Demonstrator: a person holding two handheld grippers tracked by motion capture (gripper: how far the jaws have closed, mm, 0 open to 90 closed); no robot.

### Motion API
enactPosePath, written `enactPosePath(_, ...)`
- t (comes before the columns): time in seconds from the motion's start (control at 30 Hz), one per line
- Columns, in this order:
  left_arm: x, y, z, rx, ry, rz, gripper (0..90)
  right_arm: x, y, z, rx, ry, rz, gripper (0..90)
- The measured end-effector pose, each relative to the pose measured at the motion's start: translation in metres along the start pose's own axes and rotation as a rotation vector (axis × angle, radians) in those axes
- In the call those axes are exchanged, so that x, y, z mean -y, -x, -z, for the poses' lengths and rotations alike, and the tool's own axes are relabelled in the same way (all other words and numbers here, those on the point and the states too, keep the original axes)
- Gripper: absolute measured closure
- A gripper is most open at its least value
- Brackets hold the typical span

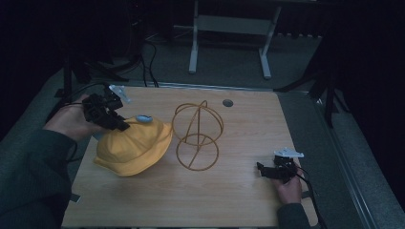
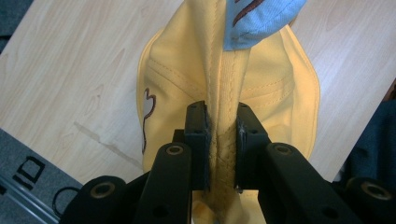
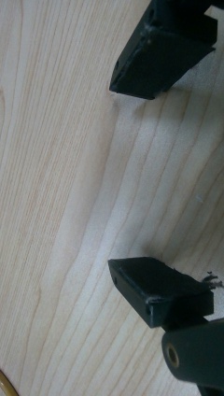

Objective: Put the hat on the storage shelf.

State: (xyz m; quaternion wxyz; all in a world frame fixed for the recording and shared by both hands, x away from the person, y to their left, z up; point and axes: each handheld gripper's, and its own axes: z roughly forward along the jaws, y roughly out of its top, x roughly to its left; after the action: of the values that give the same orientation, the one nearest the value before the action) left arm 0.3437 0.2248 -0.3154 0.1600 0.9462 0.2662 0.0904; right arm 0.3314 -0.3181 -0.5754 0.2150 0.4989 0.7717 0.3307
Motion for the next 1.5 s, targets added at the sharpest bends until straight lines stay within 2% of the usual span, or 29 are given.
enactPosePath(0.4,0.003,-0.006,0.012,-0.018,0.021,0.016,78.6,0.000,0.000,0.000,0.000,0.001,-0.002,13.0)
enactPosePath(0.63,0.001,-0.008,0.019,-0.011,0.055,0.011,78.6,0.000,0.000,0.000,0.000,0.000,-0.001,13.0)
enactPosePath(1.0,-0.003,-0.007,0.030,-0.028,0.084,-0.013,78.5,0.000,0.000,0.000,0.000,0.001,0.002,13.0)
enactPosePath(1.5,-0.008,-0.006,0.042,-0.039,0.127,-0.021,78.6,0.000,0.000,0.000,0.000,0.003,0.003,13.0)
